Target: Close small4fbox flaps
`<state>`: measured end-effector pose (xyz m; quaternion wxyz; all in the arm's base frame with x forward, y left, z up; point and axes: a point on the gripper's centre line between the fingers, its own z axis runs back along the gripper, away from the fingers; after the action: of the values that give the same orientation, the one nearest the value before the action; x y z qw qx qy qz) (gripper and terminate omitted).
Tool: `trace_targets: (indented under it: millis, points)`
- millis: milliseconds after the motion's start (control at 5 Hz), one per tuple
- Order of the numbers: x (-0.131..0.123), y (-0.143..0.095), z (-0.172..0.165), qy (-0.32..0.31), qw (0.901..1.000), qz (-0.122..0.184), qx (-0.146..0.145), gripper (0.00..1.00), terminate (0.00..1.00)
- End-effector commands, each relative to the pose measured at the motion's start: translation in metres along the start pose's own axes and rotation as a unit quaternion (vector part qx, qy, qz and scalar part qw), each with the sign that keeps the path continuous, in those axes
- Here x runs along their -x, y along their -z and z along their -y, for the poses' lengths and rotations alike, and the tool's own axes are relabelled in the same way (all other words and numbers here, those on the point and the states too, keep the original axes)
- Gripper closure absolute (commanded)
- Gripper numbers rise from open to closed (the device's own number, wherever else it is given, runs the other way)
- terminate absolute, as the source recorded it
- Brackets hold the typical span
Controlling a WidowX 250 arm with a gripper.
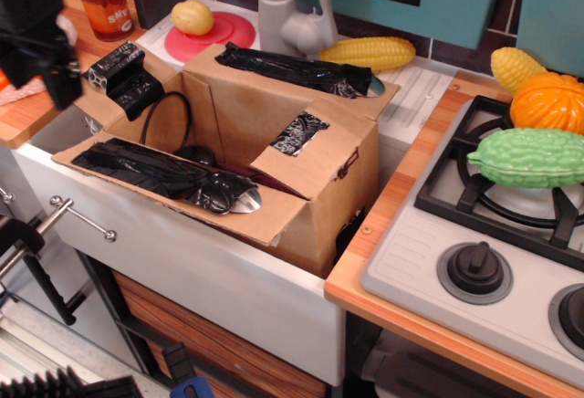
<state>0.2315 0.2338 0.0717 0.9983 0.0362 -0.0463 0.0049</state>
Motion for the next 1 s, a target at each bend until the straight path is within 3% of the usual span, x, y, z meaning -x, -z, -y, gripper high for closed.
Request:
trace_targets:
  millis: [0,600,800]
  points:
    - [0.004,-0.008,-0.03,0.001,0.9995,0.012,-0.027,0.0,0.0]
    - [-0.048,0.006,-0.059,0.012,0.9989,0.04,-0.022,0.0,0.0]
    - [-0.054,0.013,-0.059,0.007,0.9991,0.041,-0.009,0.0,0.0]
